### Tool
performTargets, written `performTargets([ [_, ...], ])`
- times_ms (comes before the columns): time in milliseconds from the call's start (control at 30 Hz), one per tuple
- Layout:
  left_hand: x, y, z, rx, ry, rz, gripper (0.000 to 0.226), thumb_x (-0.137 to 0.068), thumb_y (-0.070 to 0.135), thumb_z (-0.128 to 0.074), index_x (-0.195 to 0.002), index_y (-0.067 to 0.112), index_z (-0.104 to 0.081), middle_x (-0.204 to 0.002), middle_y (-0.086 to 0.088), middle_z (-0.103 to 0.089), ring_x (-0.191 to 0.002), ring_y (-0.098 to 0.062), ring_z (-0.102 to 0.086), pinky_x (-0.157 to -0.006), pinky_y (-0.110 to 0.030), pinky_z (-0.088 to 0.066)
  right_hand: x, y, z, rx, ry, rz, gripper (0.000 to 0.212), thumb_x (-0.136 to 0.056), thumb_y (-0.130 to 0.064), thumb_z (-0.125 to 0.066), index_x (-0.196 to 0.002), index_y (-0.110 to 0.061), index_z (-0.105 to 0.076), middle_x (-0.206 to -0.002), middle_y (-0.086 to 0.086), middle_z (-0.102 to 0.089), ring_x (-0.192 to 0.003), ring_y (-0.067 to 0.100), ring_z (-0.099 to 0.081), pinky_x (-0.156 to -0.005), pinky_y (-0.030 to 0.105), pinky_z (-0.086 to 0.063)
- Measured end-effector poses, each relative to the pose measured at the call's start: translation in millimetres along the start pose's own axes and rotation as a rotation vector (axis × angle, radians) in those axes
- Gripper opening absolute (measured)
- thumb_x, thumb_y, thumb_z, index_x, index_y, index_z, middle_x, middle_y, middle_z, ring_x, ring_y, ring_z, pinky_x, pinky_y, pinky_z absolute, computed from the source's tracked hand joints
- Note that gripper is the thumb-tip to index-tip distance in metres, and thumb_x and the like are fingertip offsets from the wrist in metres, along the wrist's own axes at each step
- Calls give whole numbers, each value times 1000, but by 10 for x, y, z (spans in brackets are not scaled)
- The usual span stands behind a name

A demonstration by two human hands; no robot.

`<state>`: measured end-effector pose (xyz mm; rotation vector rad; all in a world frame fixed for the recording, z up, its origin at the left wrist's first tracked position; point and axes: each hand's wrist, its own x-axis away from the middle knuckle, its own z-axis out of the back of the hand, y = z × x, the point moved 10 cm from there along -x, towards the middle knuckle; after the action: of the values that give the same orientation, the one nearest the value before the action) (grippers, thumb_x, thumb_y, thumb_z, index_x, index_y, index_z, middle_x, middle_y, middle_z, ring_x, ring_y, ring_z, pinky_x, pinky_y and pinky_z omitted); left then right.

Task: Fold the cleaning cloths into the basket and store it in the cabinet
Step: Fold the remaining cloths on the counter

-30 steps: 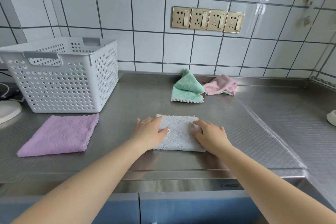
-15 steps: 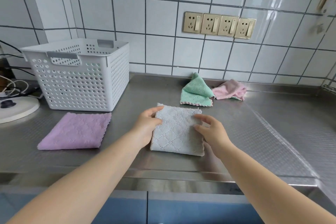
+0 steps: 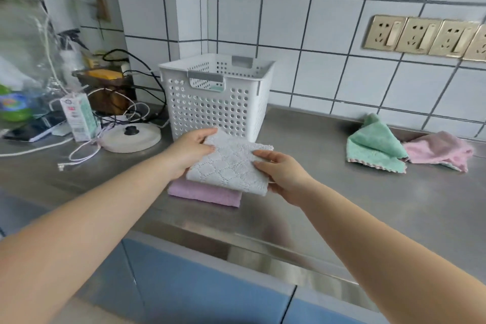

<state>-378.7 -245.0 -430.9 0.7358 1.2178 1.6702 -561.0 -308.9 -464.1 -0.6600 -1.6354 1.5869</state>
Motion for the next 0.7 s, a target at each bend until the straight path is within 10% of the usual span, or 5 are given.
performTargets([
  [333, -76, -424, 417, -65, 53, 49, 56, -89, -5, -54, -142, 7, -38, -145, -5, -42, -125, -9, -43, -98, -19, -34, -277, 31, -499, 274, 4, 17, 37, -92, -20, -59, -129, -22, -54, -97, -5, -57, -64, 5, -52, -42, 13, -42],
  [700, -170, -573, 380, -240, 65, 29, 53, -88, 2, -59, -138, 13, -46, -144, -2, -45, -130, -13, -43, -98, -16, -29, -321, 170, -472, 296, 20, -2, 41, -91, -16, -61, -131, -20, -54, -104, 0, -60, -85, 16, -62, -68, 26, -57],
])
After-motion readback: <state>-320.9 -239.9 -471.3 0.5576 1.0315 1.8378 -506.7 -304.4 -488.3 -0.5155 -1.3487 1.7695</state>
